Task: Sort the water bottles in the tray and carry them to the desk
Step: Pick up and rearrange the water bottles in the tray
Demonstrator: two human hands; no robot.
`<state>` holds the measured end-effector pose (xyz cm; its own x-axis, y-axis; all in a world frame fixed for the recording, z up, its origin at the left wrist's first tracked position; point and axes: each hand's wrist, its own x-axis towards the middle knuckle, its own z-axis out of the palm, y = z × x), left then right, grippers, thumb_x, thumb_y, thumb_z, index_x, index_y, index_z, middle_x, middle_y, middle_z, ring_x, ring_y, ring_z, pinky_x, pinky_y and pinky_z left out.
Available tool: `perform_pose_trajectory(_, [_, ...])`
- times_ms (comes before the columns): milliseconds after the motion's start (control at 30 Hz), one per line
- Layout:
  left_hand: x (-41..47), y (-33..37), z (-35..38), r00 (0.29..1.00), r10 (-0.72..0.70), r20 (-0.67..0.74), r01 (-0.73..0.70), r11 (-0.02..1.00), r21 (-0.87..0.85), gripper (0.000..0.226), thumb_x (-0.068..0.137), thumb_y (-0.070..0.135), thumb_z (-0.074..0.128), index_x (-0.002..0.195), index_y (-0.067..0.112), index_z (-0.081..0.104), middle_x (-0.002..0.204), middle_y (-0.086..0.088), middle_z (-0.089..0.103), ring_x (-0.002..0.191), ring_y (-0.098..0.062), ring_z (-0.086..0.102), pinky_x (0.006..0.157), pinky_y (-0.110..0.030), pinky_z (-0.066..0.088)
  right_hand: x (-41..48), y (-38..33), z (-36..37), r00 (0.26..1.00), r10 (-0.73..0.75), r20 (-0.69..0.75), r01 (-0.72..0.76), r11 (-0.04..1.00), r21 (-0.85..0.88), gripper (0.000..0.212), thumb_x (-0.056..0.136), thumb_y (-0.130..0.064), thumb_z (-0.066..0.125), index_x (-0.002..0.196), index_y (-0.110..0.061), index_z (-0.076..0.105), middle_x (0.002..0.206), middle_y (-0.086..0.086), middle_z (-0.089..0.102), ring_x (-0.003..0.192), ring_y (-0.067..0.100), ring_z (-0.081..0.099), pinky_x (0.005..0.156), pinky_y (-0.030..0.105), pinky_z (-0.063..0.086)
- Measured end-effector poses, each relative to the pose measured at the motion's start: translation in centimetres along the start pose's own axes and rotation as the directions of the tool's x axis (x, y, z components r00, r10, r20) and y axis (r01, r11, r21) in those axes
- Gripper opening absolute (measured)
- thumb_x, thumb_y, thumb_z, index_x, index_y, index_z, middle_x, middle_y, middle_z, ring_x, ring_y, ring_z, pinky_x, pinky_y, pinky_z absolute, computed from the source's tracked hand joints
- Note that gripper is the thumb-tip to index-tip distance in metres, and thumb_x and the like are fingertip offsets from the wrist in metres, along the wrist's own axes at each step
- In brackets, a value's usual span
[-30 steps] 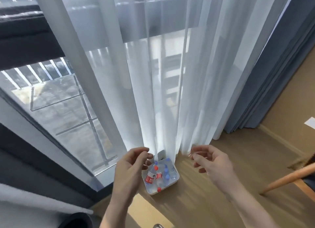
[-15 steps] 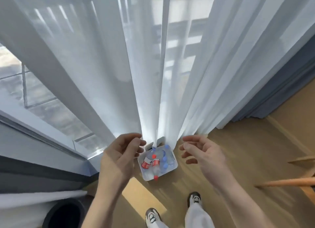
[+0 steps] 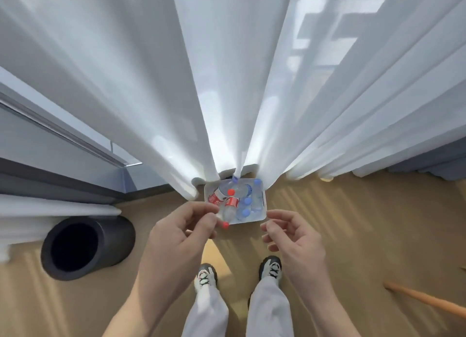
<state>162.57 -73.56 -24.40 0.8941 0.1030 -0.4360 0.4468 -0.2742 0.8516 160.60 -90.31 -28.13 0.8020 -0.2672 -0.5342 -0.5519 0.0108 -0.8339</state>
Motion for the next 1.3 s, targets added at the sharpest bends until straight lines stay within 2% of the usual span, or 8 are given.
perform_pose_trajectory(433, [9.2,-18.4,10.4,0.983,-0.186,-0.009,0.186,0.983,-0.001,0.017,0.085,0.012,0.059,0.081,0.023,0.070,0.072,0.006,0.074,0.061,-0.002,0.063,0.058,-0.010,0.048,13.8,17.8,1.3,0.994,0.108,0.033,-0.109,0.993,0.039,0.018,0.085,-0.004,0.061,0.083,-0.021,0.067,0.070,-0.002,0.072,0.059,0.008,0.062,0.058,0.020,0.050])
perform_pose_trajectory(667, [15.8,-30.5,13.0,0.955,-0.260,-0.141,0.260,0.965,-0.020,0.018,0.089,0.009,0.055,0.084,0.020,0.068,0.074,0.007,0.074,0.057,0.000,0.061,0.059,-0.015,0.051,20.5,27.5,2.8,0.984,0.168,0.056,-0.161,0.981,-0.109,0.017,0.084,-0.007,0.062,0.082,-0.023,0.067,0.077,0.006,0.071,0.062,0.010,0.063,0.064,0.025,0.052])
perform_pose_trajectory(833, [22.1,-31.9,14.6,0.998,0.004,0.066,-0.029,0.920,0.391,0.007,0.083,0.033,0.057,0.079,0.035,0.062,0.087,0.031,0.063,0.079,0.006,0.058,0.065,-0.007,0.042,26.2,27.5,3.7,0.966,0.083,0.246,0.027,0.912,-0.410,0.009,0.081,-0.023,0.064,0.082,-0.032,0.066,0.072,-0.019,0.067,0.061,-0.003,0.059,0.058,0.011,0.047])
perform_pose_trajectory(900, [25.1,-31.5,14.4,0.994,0.096,0.051,-0.108,0.906,0.408,0.006,0.081,0.036,0.056,0.083,0.037,0.062,0.081,0.021,0.067,0.078,0.002,0.061,0.065,-0.006,0.044,28.5,26.5,3.4,0.964,0.035,0.263,0.112,0.845,-0.523,0.007,0.080,-0.029,0.061,0.083,-0.035,0.064,0.071,-0.019,0.065,0.060,-0.005,0.056,0.051,0.010,0.042])
perform_pose_trajectory(967, [27.4,-31.6,14.0,0.991,0.136,-0.013,-0.118,0.898,0.424,0.011,0.084,0.034,0.057,0.092,0.033,0.064,0.079,0.012,0.069,0.075,-0.007,0.066,0.074,-0.022,0.053,30.6,25.7,2.9,0.976,-0.042,0.214,0.171,0.759,-0.628,0.006,0.083,-0.032,0.059,0.087,-0.036,0.061,0.076,-0.017,0.062,0.066,-0.001,0.057,0.055,0.016,0.043])
perform_pose_trajectory(1067, [30.7,-33.0,14.2,0.981,0.195,0.000,-0.147,0.738,0.658,0.023,0.088,0.035,0.052,0.109,0.030,0.060,0.094,0.011,0.066,0.089,-0.015,0.062,0.082,-0.034,0.052,33.4,25.0,2.6,0.970,-0.171,0.176,0.244,0.627,-0.740,0.018,0.086,-0.036,0.054,0.103,-0.037,0.056,0.086,-0.020,0.059,0.084,0.006,0.059,0.070,0.028,0.044])
perform_pose_trajectory(1167, [32.8,-34.6,14.8,0.971,0.199,0.132,-0.214,0.480,0.851,0.035,0.091,0.037,0.044,0.123,0.027,0.051,0.111,0.005,0.065,0.105,-0.019,0.057,0.089,-0.033,0.047,34.6,24.8,2.7,0.945,-0.229,0.233,0.324,0.574,-0.752,0.024,0.087,-0.034,0.053,0.111,-0.036,0.055,0.084,-0.019,0.059,0.083,0.004,0.059,0.066,0.021,0.043])
perform_pose_trajectory(1300, [31.4,-34.6,14.8,0.969,0.195,0.153,-0.230,0.478,0.847,0.035,0.090,0.042,0.044,0.121,0.028,0.051,0.109,0.005,0.065,0.098,-0.018,0.059,0.085,-0.032,0.049,34.5,24.7,2.8,0.947,-0.198,0.253,0.321,0.558,-0.765,0.027,0.088,-0.028,0.052,0.115,-0.032,0.055,0.084,-0.018,0.061,0.075,0.001,0.057,0.066,0.024,0.044])
